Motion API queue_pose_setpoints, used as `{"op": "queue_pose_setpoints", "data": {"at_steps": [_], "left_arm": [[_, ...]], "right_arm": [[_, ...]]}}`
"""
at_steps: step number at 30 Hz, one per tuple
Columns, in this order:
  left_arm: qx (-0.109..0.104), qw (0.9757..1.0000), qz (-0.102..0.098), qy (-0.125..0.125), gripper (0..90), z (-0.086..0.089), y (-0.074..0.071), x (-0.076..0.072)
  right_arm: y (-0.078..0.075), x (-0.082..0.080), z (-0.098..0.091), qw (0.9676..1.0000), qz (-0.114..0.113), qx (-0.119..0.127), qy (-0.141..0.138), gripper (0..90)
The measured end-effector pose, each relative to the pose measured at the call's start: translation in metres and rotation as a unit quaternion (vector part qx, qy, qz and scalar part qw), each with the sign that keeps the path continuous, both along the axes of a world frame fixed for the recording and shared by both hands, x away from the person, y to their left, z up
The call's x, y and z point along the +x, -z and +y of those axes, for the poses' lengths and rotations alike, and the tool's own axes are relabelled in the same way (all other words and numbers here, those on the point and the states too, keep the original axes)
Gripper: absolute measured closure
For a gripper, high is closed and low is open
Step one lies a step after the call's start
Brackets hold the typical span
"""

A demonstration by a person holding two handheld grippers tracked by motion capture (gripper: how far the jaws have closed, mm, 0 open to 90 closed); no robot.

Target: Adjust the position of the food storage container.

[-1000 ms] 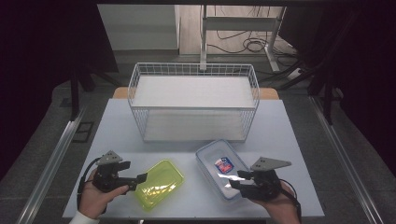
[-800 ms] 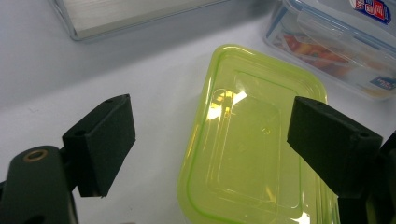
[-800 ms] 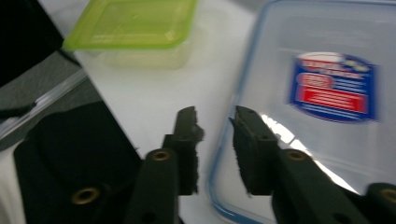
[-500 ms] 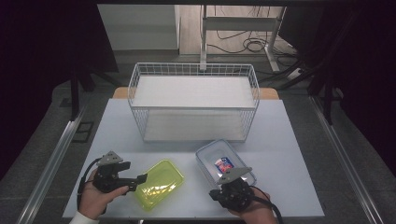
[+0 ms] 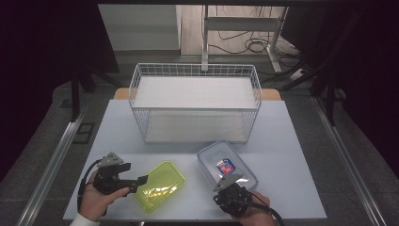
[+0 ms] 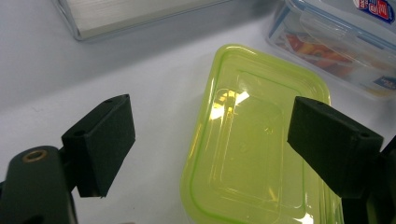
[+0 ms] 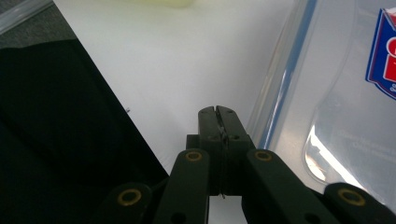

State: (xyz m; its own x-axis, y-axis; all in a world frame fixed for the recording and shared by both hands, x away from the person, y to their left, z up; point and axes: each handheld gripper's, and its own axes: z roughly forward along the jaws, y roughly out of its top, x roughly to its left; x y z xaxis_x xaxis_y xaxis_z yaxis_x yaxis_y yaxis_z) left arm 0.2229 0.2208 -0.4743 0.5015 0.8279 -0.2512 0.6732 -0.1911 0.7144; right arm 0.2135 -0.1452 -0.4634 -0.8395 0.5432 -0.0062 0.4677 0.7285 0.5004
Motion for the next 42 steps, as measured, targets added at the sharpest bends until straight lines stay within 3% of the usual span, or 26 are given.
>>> {"op": "queue_pose_setpoints", "data": {"at_steps": [7, 26, 35, 39, 40, 41, 42], "left_arm": [[-0.002, 1.0000, -0.001, -0.001, 14.5, 0.001, 0.000, 0.000], [-0.002, 1.0000, -0.002, -0.001, 14.5, 0.002, -0.001, 0.000], [-0.002, 1.0000, -0.002, -0.002, 14.5, 0.003, -0.001, 0.000], [-0.003, 1.0000, -0.003, -0.001, 14.5, 0.003, -0.003, 0.000], [-0.005, 1.0000, -0.005, -0.002, 14.5, 0.003, -0.004, 0.000], [-0.005, 1.0000, -0.005, -0.002, 14.5, 0.003, -0.004, 0.000], [-0.005, 1.0000, -0.007, -0.003, 14.5, 0.004, -0.004, 0.000]], "right_arm": [[-0.002, -0.001, -0.005, 1.0000, 0.004, -0.002, 0.004, 89.1], [-0.008, 0.000, -0.059, 0.9986, 0.014, 0.000, 0.050, 89.1], [-0.008, 0.002, -0.070, 0.9981, 0.014, -0.003, 0.061, 89.1], [-0.017, 0.002, -0.074, 0.9982, 0.017, 0.023, 0.054, 89.1], [-0.027, 0.008, -0.076, 0.9975, 0.002, 0.034, 0.062, 89.1], [-0.027, 0.008, -0.076, 0.9975, 0.002, 0.034, 0.062, 89.1], [-0.037, 0.019, -0.077, 0.9963, -0.012, 0.040, 0.075, 89.0]]}}
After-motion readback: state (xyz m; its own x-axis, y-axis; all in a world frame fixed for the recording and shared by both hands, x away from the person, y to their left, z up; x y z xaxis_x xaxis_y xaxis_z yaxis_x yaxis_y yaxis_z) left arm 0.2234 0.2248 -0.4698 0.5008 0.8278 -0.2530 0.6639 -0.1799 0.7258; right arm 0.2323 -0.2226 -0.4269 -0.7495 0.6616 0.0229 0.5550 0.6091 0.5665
